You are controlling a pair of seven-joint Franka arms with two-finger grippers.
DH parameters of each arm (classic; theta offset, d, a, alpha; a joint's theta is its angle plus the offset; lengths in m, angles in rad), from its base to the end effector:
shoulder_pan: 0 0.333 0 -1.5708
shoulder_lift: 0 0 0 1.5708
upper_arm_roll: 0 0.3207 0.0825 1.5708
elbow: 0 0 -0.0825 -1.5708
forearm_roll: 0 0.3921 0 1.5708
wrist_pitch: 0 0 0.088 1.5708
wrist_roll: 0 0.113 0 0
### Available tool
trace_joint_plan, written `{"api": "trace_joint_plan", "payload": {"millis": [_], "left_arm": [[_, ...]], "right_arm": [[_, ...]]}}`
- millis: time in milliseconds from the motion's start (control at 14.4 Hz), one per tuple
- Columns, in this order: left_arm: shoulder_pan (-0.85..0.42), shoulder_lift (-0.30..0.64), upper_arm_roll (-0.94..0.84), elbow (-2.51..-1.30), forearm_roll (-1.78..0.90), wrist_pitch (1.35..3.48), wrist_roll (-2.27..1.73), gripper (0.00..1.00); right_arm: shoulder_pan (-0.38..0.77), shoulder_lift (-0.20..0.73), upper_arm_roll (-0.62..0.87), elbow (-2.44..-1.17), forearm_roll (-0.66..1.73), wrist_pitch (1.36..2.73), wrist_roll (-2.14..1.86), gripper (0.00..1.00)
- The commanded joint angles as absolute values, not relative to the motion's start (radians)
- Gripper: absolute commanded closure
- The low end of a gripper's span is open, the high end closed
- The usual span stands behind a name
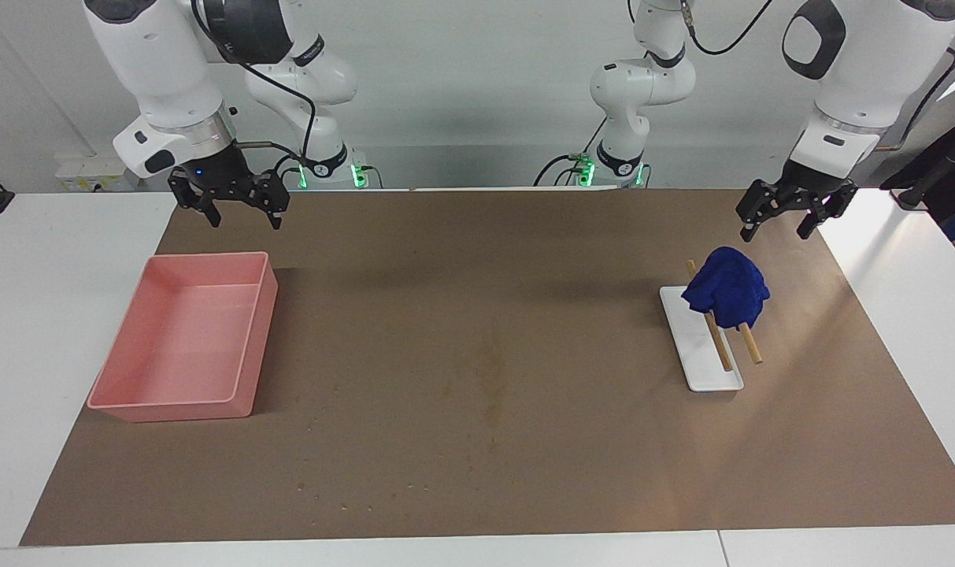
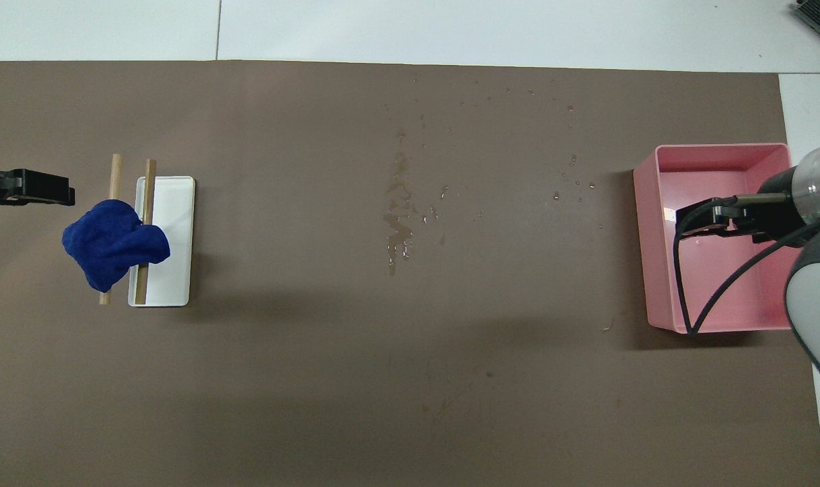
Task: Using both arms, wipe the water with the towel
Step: 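Grasp the blue cloth above the white tray with the left gripper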
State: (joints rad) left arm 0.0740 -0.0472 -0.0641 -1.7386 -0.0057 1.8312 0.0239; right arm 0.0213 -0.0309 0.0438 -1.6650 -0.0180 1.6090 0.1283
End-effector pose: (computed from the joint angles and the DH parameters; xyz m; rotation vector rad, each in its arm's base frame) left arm 0.5694 0.0044 0.5923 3.1337 -0.0205 0.2193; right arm 0.5532 0.0344 0.5985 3.1182 -0.0972 -0.0361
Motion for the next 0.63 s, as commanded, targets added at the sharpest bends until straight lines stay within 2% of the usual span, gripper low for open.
{"api": "trace_joint_plan", "payload": {"millis": [0,348,557], "left_arm": [[0.110,-0.135,-0.066,-1.917,-0.011,1.963,0.012,0.00],[0.118,-0.141,-0.068,-2.019,-0.011,2.026,-0.542,0.00],[0.127,-0.140,-0.066,-2.091,-0.012,2.088,-0.670,0.00]], "right_arm": [[0.006,-0.037,0.052,-1.658,-0.014,1.585,0.106,0.00],[-0.009,-0.037,0.051,-1.658,-0.014,1.583,0.107,0.00],[-0.009,-0.037,0.051,-1.658,-0.014,1.585,0.107,0.00]]}}
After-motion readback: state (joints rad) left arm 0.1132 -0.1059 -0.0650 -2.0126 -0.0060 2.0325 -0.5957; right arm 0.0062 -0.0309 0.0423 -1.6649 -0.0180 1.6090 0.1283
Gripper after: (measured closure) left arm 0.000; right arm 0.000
